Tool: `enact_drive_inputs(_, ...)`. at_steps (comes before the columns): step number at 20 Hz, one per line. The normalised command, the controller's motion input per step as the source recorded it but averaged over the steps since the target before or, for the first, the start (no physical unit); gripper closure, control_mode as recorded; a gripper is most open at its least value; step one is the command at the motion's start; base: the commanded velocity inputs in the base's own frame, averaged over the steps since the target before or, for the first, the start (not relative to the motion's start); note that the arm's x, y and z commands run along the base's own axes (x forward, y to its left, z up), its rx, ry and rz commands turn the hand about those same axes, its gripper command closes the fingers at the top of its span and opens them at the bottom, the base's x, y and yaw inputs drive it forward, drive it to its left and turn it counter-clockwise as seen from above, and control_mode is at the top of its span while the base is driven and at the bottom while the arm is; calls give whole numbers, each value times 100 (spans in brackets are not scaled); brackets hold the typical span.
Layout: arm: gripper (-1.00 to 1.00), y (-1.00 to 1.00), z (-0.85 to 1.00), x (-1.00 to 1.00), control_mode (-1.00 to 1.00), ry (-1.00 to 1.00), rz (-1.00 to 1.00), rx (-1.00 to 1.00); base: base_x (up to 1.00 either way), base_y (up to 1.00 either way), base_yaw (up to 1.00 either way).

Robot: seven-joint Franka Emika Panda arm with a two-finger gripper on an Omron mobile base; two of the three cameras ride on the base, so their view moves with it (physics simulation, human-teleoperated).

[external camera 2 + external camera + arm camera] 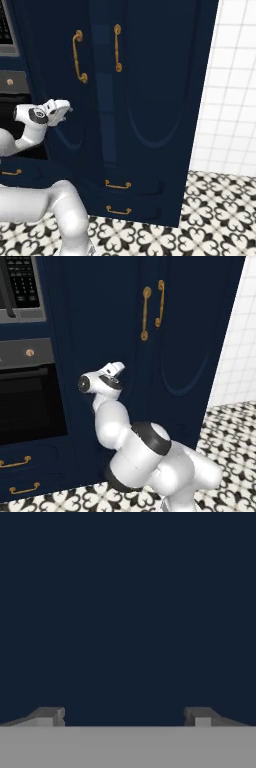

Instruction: Pick the kettle from the counter and place it on the tray. Then pick the mug from the cabinet and place it on the tray. Then close the cabinet doors.

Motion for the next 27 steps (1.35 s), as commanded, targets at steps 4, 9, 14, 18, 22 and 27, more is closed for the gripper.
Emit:
enact_drive_inputs(4,-100,-65,0,92,-100,-9,21,13,0,0,0)
enact_drive_inputs(9,-100,-48,0,98,-100,-5,19,12,0,0,0)
enact_drive_inputs(14,-100,-21,-3,100,-100,0,16,11,0,0,0)
enact_drive_inputs(18,-100,-19,-18,100,-100,0,16,8,0,0,0)
enact_drive_inputs(22,-100,-21,-22,82,-100,0,16,6,0,0,0)
enact_drive_inputs(27,-100,-13,-15,37,-100,0,11,2,0,0,0)
